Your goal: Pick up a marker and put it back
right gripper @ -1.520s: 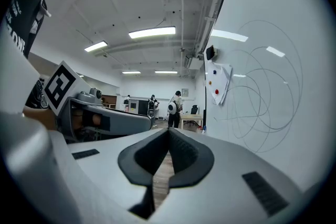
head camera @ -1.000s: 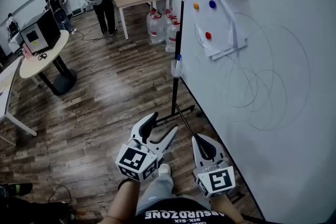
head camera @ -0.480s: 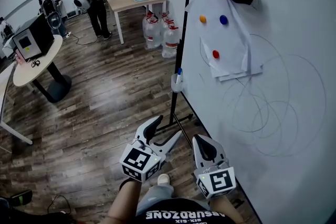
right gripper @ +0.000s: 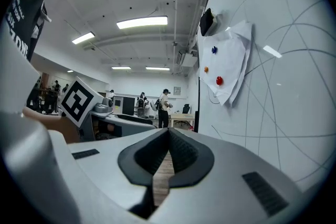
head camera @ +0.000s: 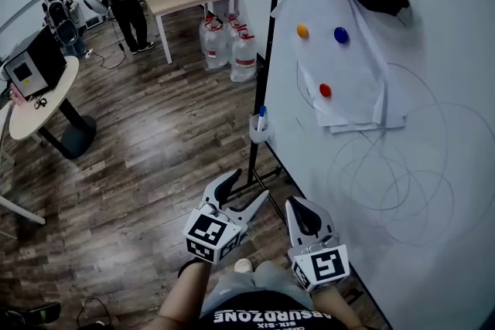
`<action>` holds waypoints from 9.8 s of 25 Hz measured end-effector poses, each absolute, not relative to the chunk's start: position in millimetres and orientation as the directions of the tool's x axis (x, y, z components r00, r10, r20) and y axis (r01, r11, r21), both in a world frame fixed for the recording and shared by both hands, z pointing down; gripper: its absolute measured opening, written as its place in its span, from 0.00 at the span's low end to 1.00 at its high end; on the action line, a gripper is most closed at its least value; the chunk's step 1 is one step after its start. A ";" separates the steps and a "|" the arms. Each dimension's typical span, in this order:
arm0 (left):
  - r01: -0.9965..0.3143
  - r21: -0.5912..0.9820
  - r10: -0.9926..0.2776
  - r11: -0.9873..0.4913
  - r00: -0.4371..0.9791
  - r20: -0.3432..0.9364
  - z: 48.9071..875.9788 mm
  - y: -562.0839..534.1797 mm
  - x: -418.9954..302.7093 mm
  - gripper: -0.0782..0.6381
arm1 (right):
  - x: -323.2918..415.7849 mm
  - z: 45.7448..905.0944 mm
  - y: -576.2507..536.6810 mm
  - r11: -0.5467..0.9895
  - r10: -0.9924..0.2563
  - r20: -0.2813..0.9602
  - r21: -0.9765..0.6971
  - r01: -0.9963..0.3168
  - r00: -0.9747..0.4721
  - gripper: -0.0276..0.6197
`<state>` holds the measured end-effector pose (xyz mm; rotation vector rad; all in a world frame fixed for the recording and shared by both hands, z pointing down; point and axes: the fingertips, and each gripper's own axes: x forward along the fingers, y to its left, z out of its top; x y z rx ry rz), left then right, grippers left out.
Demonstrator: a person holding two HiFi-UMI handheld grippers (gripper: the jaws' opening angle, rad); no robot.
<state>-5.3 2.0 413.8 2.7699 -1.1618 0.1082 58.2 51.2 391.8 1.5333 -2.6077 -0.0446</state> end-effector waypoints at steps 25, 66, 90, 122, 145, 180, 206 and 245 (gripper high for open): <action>-0.720 0.080 -0.697 -0.690 0.690 0.197 440.5 -172.3 4.7 0.50 | 56.0 403.8 -87.6 0.523 -0.852 0.102 0.106 -0.846 -0.514 0.04; -0.605 0.108 -0.492 -0.789 0.726 0.480 549.1 -303.4 46.9 0.49 | 34.7 422.6 -159.8 0.528 -0.846 0.128 0.074 -0.846 -0.517 0.04; -0.600 0.101 -0.497 -0.794 0.735 0.462 552.8 -309.9 49.0 0.22 | 40.7 433.3 -162.7 0.525 -0.846 0.154 0.069 -0.848 -0.511 0.04; -0.586 0.111 -0.511 -0.803 0.772 0.378 521.6 -296.9 41.5 0.21 | 35.7 437.2 -159.6 0.521 -0.847 0.151 0.044 -0.852 -0.510 0.04; -0.595 0.070 -0.556 -0.801 0.781 0.283 472.9 -272.9 35.4 0.21 | 32.8 433.4 -147.3 0.536 -0.838 0.133 0.019 -0.844 -0.529 0.04; -0.615 0.047 -0.600 -0.787 0.782 0.169 425.4 -195.3 29.3 0.21 | 42.1 421.1 -124.4 0.523 -0.849 0.098 0.008 -0.852 -0.520 0.04; -0.637 0.012 -0.624 -0.771 0.759 0.185 434.5 -131.7 14.8 0.21 | 39.1 423.4 -97.2 0.534 -0.843 0.099 0.031 -0.845 -0.529 0.04; -0.621 -0.019 -0.617 -0.784 0.775 0.140 413.3 -151.2 20.3 0.21 | 43.5 424.5 -103.4 0.513 -0.855 0.101 0.019 -0.858 -0.509 0.04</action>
